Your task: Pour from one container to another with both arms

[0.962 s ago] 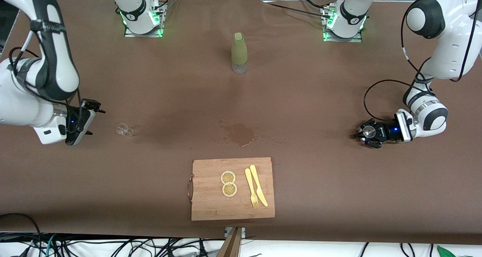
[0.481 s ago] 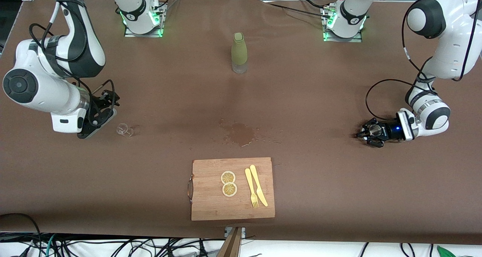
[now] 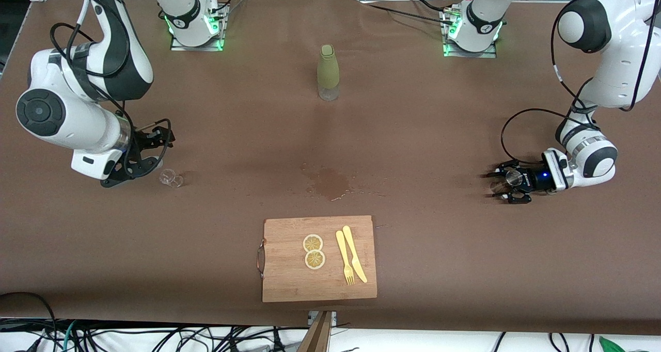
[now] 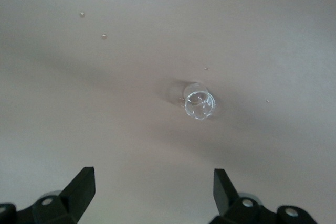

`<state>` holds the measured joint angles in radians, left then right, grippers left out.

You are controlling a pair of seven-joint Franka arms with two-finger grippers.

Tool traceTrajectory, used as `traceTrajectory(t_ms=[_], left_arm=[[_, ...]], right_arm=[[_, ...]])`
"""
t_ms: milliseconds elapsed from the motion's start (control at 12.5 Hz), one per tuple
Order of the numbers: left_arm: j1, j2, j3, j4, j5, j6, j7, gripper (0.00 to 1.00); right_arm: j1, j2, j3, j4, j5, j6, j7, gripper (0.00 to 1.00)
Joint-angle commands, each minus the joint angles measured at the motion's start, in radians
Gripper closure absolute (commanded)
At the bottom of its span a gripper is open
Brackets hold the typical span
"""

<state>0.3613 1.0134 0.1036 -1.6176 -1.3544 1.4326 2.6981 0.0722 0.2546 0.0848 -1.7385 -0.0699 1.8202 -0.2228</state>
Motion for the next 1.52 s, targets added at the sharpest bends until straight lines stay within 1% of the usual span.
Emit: traceTrajectory(t_ms=[0,160,321,481,641,721,881,962,1122,1202,1362,1442], left_arm=[[-0.001,-0.033,0.004,-0.007,0.032,-0.012,-0.011,0.00],[-0.001,-0.042,0.011,-0.007,0.035,-0.012,-0.015,0.00],[-0.001,-0.058,0.042,-0.005,0.038,-0.015,-0.027,0.00],[0.002,-0.081,0.064,0.001,0.089,-0.015,-0.055,0.00],[0.005,-0.108,0.093,0.004,0.124,-0.015,-0.087,0.00],[0.011,-0.133,0.102,0.005,0.150,-0.015,-0.118,0.00],[0.051,-0.208,0.105,0.011,0.242,-0.009,-0.228,0.00],[0.064,-0.251,0.103,0.012,0.285,0.002,-0.283,0.00],[0.070,-0.344,0.099,0.008,0.342,0.060,-0.389,0.00],[0.076,-0.402,0.091,0.002,0.391,0.099,-0.472,0.00],[0.076,-0.504,0.056,-0.016,0.492,0.170,-0.637,0.00],[0.076,-0.559,0.033,-0.039,0.536,0.224,-0.712,0.00]], right_arm=[[-0.020,-0.073,0.013,-0.018,-0.022,-0.015,0.080,0.00],[-0.061,-0.121,0.013,-0.018,-0.019,-0.025,0.102,0.00],[-0.110,-0.173,0.012,-0.018,-0.016,-0.056,0.152,0.00],[-0.133,-0.219,0.009,-0.016,-0.016,-0.097,0.258,0.00],[-0.147,-0.257,0.007,-0.012,-0.019,-0.152,0.275,0.00],[-0.160,-0.270,0.004,0.013,-0.019,-0.195,0.273,0.00],[-0.164,-0.270,0.001,0.078,-0.014,-0.284,0.295,0.00],[-0.164,-0.271,0.001,0.092,-0.014,-0.295,0.322,0.00],[-0.163,-0.285,0.000,0.094,-0.002,-0.280,0.352,0.00],[-0.163,-0.285,0.000,0.094,-0.001,-0.272,0.346,0.00],[-0.164,-0.282,-0.006,0.093,0.025,-0.224,0.353,0.00],[-0.164,-0.279,-0.026,0.093,0.039,-0.202,0.350,0.00]])
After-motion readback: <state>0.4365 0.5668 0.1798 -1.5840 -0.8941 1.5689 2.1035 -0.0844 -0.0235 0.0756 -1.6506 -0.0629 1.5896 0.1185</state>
